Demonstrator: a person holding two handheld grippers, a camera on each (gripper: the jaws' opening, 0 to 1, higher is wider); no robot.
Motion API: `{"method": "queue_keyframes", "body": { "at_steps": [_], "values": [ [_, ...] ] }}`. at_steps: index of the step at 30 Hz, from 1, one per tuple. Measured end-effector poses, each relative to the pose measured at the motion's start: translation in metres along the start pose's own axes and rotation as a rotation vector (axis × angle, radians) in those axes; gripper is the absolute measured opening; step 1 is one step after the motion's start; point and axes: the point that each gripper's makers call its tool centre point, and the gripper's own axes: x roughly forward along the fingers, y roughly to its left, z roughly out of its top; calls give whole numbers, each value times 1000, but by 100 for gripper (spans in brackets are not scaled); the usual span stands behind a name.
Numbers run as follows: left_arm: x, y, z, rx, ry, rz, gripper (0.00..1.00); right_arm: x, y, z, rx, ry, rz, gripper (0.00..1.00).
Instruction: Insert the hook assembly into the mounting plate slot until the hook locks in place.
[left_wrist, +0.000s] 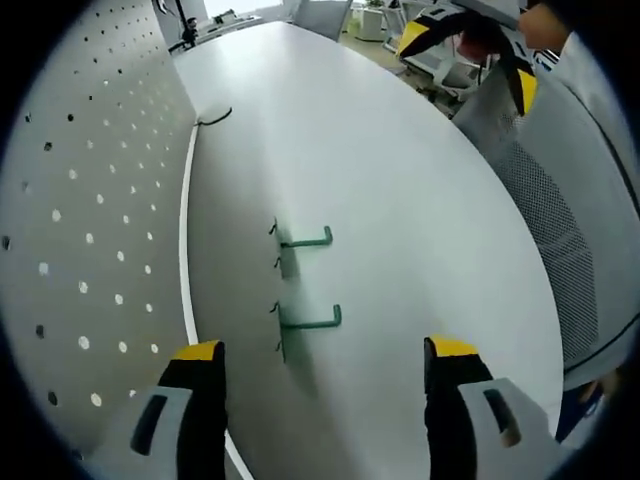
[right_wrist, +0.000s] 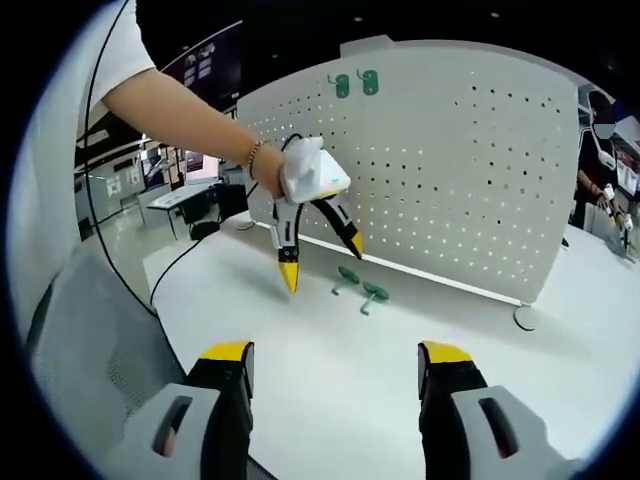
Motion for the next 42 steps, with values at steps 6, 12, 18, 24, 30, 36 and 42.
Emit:
{"method": "queue_keyframes", "body": {
  "at_steps": [6, 12, 18, 24, 30, 36, 42],
  "values": [
    [10, -6, -3, -27, 10, -50, 83, 0, -1, 0, 6, -2, -5, 64],
    [10, -3, -2, -46, -18, -51, 82, -1, -4, 0, 18, -5, -17, 62],
    [11, -4, -3, -26, -19, -35, 81, -2, -5, 1, 31, -11, -20, 62],
    [11, -4, -3, -30, -43, -11, 81, -2, -5, 1, 44, -15, -21, 61],
    [11, -4, -3, -33, -50, -8, 80, -2, -5, 1, 42, -13, -21, 61],
    [9, -4, -4, -48, -51, -3, 75, -2, -4, 0, 36, -7, -15, 61],
    [7, -5, -4, -44, -55, 3, 60, -2, -4, 0, 40, -10, -18, 61]
  ]
}}
